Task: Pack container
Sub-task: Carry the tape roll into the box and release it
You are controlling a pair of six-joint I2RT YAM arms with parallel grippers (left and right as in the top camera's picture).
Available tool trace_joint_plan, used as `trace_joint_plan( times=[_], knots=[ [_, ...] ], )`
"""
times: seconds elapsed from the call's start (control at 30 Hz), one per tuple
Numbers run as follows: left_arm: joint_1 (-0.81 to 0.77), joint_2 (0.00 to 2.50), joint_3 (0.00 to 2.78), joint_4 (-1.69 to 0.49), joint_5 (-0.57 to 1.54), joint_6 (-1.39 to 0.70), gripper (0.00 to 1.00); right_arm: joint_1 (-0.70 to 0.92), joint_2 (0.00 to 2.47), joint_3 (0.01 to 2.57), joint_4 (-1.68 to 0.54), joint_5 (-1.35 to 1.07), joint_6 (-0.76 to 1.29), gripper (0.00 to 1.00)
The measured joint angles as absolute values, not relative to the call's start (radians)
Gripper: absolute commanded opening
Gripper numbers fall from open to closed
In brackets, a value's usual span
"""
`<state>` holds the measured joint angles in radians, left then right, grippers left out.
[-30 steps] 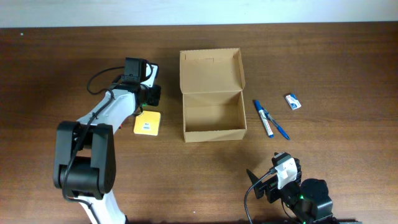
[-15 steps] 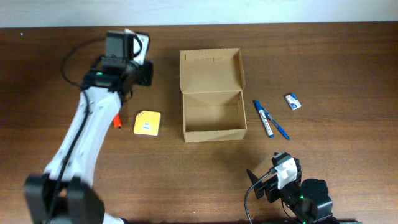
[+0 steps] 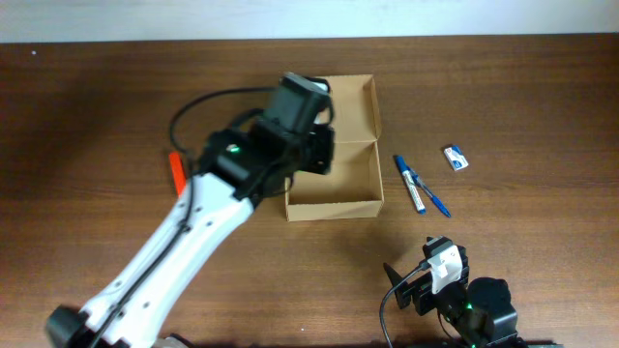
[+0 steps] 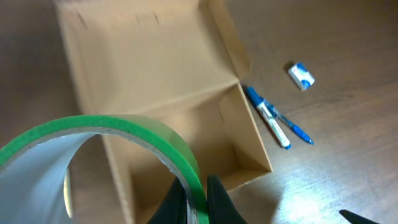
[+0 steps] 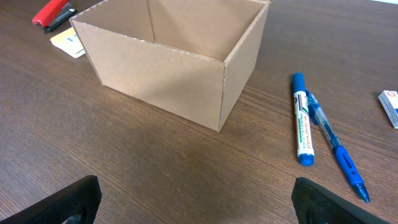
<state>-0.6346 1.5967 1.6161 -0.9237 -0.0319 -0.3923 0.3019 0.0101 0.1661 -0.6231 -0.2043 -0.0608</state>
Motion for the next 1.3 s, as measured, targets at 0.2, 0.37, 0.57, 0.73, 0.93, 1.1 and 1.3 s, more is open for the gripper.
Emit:
trace_joint_plan(
  times=[0.2, 0.37, 0.57, 0.73, 0.93, 1.1, 1.3],
  knots=[
    [-0.672, 1.813, 1.616, -0.916, -0.034, -0.485, 0.02, 0.302, 0.01, 0.166, -0.623, -0.204, -0.061, 0.99],
    [-0.674, 1.891, 1.616, -0.91, 0.008, -0.498, 0.02, 0.302, 0.01, 0.166, -0.624, -0.204, -0.061, 0.99],
    [-0.675, 1.927, 1.616, -0.902, 0.02, -0.499, 0.02, 0.302, 0.01, 0.166, -0.623, -0.204, -0.061, 0.99],
    [-0.675, 1.927, 1.616, -0.936, 0.007, -0.537, 0.02, 0.302, 0.01, 0.166, -0.623, -0.204, -0.061, 0.99],
    [-0.675, 1.927, 1.616, -0.937, -0.009, -0.566, 0.13, 0.302, 0.01, 0.166, -0.623, -0.204, -0.062, 0.99],
    [-0.675, 1.927, 1.616, -0.939, -0.012, -0.574, 0.42, 0.302, 0.01, 0.166, -0.623, -0.204, -0.062, 0.99],
    [-0.675, 1.927, 1.616, -0.942, -0.012, -0.573, 0.42, 0.302, 0.01, 0.166, -0.624, -0.204, -0.061, 0.99]
  ],
)
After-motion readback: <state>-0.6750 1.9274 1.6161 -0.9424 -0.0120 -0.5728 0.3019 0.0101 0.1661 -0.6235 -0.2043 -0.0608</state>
